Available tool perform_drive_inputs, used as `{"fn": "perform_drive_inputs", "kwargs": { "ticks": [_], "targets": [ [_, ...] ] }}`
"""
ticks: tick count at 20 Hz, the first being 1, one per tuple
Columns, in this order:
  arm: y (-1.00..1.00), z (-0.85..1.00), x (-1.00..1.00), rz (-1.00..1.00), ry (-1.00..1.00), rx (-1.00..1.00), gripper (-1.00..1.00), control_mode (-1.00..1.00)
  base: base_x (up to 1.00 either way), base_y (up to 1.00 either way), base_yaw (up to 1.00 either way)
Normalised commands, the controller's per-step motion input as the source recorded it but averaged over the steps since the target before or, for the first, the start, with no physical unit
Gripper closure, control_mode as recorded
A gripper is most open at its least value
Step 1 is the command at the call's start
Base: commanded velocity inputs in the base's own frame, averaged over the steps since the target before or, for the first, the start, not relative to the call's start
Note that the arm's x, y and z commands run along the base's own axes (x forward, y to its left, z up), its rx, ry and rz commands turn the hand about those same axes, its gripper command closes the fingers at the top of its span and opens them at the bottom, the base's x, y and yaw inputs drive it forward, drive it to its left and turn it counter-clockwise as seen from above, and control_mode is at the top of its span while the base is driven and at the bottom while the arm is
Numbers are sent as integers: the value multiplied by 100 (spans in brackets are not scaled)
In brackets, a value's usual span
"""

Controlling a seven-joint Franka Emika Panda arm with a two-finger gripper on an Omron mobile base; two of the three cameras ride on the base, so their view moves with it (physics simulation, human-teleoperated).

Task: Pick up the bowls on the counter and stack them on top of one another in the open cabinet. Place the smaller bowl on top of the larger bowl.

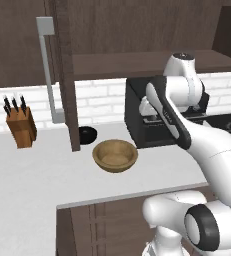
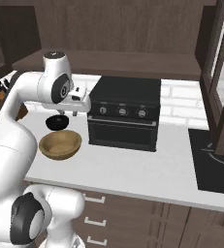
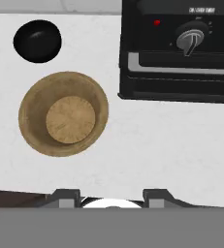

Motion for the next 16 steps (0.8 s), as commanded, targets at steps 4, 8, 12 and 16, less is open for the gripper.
{"fn": "perform_drive_inputs", "kwargs": {
  "ticks": [4, 8, 12, 16],
  "targets": [
    [59, -27, 17, 0, 0, -1, -100, -100, 0, 0, 0],
    [100, -44, 39, 2, 4, -11, -100, -100, 0, 0, 0],
    [100, -47, 18, 14, 1, -20, -100, -100, 0, 0, 0],
    [88, -49, 5, 26, -2, -21, -100, -100, 0, 0, 0]
  ]
}}
